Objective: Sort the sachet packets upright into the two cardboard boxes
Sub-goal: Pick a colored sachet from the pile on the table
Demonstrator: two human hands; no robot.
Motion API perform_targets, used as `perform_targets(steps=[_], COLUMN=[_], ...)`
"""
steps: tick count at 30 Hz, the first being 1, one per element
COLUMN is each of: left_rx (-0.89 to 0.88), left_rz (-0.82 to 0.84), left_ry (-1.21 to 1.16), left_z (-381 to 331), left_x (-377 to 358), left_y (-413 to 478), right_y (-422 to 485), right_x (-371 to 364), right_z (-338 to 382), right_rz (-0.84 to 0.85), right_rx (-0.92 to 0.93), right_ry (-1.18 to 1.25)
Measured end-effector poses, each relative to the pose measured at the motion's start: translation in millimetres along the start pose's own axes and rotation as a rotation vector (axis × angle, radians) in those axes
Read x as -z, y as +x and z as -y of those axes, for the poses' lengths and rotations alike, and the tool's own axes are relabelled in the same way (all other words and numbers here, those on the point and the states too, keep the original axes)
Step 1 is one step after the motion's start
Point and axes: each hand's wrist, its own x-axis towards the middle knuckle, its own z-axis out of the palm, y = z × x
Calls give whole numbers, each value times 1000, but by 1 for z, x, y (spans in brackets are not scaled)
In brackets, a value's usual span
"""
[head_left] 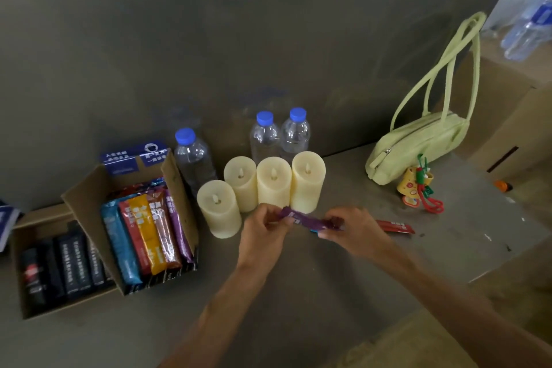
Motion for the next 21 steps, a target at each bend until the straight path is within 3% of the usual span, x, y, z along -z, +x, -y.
perform_targets(steps=[3, 8, 13, 18, 21], left_rx=[-145, -231, -203, -143, -124], left_rz=[-85, -195, -311, -539, -520], left_ry=[-58, -30, 52, 182, 245], left_z=[-17, -17, 4, 46, 69], left_x=[38, 100, 155, 203, 219], left_y=[-14, -28, -44, -69, -65], right_y=[-14, -14, -11, -20, -16], right_x=[-8, -39, -78, -101, -115], right_z=[41, 105, 160, 210, 240], right_rz=[36, 65, 54, 94, 76], right_rx=[60, 161, 167, 168, 199], right_ry=[140, 305, 436, 545, 511])
